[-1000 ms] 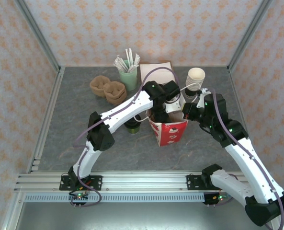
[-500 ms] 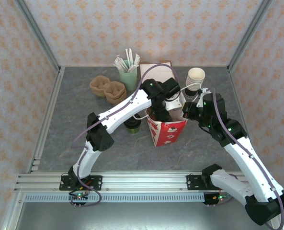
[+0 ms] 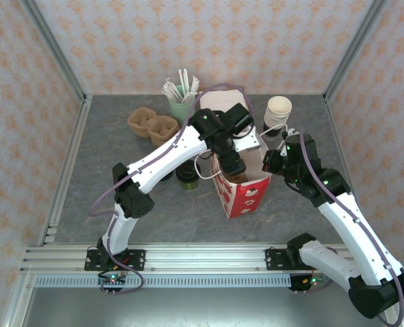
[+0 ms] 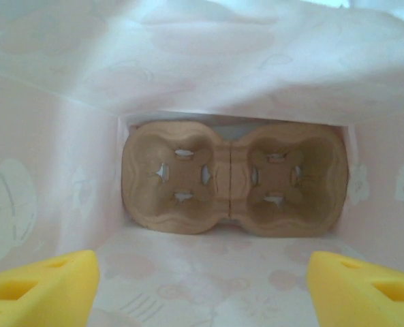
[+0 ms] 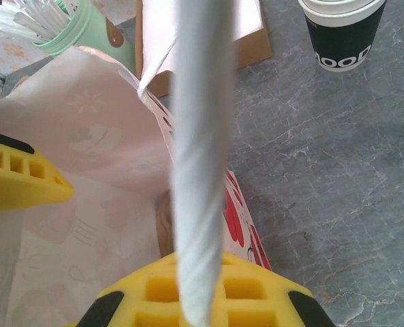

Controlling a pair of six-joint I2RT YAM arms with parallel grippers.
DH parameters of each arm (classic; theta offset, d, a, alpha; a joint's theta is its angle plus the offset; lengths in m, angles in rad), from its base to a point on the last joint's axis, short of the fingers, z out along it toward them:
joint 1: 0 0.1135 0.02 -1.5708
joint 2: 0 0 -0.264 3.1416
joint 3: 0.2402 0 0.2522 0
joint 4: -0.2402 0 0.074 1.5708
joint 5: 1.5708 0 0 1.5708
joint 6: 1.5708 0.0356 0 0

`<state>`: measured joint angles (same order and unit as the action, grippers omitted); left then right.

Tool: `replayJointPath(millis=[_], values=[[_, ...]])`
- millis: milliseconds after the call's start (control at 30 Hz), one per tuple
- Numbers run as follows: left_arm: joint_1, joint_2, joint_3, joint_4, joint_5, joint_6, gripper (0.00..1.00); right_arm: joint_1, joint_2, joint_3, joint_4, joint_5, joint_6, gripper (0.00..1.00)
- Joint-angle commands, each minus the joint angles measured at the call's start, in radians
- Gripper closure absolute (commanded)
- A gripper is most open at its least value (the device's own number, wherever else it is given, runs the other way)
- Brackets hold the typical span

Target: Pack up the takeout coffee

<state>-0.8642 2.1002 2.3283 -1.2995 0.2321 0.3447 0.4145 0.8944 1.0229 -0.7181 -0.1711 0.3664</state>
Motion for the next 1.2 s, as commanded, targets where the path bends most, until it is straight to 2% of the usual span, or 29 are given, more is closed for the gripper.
replayJointPath(millis=[0, 233, 400, 533, 733, 900, 1100, 1167], values=[[0.002, -0.034, 0.056, 0.056, 0.022, -0.042, 0.19, 0.0, -0.012, 0.01, 0.001, 0.023, 0.009, 1.0], [0.002, -0.044, 0.242, 0.101, 0.02, -0.174, 0.18, 0.0, -0.021, -0.011, 0.046, 0.047, 0.084, 1.0], [0.005, -0.111, 0.221, 0.168, -0.003, -0.254, 0.18, 0.0, -0.016, -0.02, 0.088, 0.035, 0.113, 1.0], [0.017, -0.183, 0.169, 0.209, -0.071, -0.332, 0.19, 0.001, -0.002, -0.015, 0.106, 0.034, 0.126, 1.0], [0.047, -0.374, -0.04, 0.299, -0.205, -0.439, 0.19, 0.0, 0.028, -0.018, 0.122, 0.027, 0.146, 0.95], [0.06, -0.543, -0.304, 0.382, -0.325, -0.507, 0.19, 0.0, 0.044, -0.011, 0.114, 0.029, 0.16, 0.8], [0.08, -0.656, -0.516, 0.319, -0.507, -0.623, 0.19, 0.001, 0.046, 0.02, 0.072, 0.04, 0.145, 0.67], [0.079, -0.733, -0.657, 0.386, -0.539, -0.635, 0.19, -0.001, 0.039, 0.023, 0.063, 0.047, 0.13, 0.62]])
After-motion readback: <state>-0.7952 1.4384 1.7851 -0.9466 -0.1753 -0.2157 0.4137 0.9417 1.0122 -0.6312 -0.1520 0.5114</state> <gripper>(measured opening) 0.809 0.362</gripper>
